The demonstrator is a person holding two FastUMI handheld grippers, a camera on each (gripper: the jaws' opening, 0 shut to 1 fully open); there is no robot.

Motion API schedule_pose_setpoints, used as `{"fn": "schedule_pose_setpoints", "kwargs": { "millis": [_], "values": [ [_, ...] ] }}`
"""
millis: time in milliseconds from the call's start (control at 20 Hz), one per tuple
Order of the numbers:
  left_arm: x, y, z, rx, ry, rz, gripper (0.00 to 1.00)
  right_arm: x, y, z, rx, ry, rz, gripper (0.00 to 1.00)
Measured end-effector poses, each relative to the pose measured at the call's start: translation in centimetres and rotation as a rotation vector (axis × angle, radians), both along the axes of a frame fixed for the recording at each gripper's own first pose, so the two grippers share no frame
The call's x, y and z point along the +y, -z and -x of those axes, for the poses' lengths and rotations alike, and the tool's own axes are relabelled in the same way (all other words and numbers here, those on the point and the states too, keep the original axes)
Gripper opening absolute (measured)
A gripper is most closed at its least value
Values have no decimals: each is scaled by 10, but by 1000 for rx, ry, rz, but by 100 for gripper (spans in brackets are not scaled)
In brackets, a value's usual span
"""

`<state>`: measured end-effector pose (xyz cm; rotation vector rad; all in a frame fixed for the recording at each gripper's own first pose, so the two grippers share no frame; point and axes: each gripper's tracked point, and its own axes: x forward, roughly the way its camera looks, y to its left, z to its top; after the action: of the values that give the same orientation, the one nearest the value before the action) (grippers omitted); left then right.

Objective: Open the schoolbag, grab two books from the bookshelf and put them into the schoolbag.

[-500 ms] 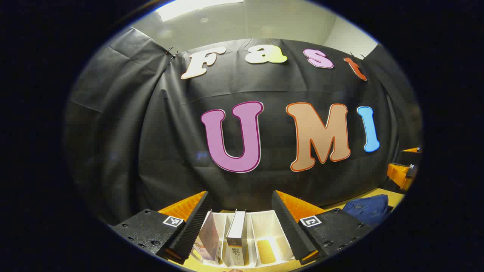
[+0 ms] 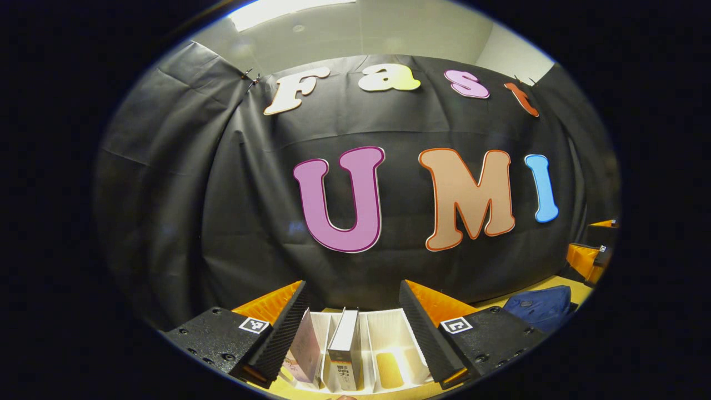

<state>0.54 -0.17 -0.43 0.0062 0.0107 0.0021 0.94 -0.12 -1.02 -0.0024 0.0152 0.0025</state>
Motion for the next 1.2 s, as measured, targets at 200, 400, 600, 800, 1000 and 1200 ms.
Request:
{"fn": "schedule_pose_setpoints", "kwargs": {
  "millis": [200, 400, 600, 800, 1000, 1200],
  "values": [
    [-2, 1, -3, -1, 5, 2, 95, -1, 7, -4, 13, -4, 2, 100],
    [1, 4, -3, 3, 4, 3, 95, -3, 12, -5, 25, -2, 5, 98],
    [3, 2, -3, 3, 2, -3, 95, 4, 18, -7, 28, -40, 17, 100],
    [5, 0, -1, -2, -10, -14, 95, 13, 44, -9, 93, -109, 60, 100],
    [9, 2, 2, 0, -18, -6, 95, 19, 73, -7, 164, -163, 163, 100],
    [16, 0, 3, 2, -22, -23, 95, 34, 94, 0, 188, -251, 274, 100]
  ]
}}
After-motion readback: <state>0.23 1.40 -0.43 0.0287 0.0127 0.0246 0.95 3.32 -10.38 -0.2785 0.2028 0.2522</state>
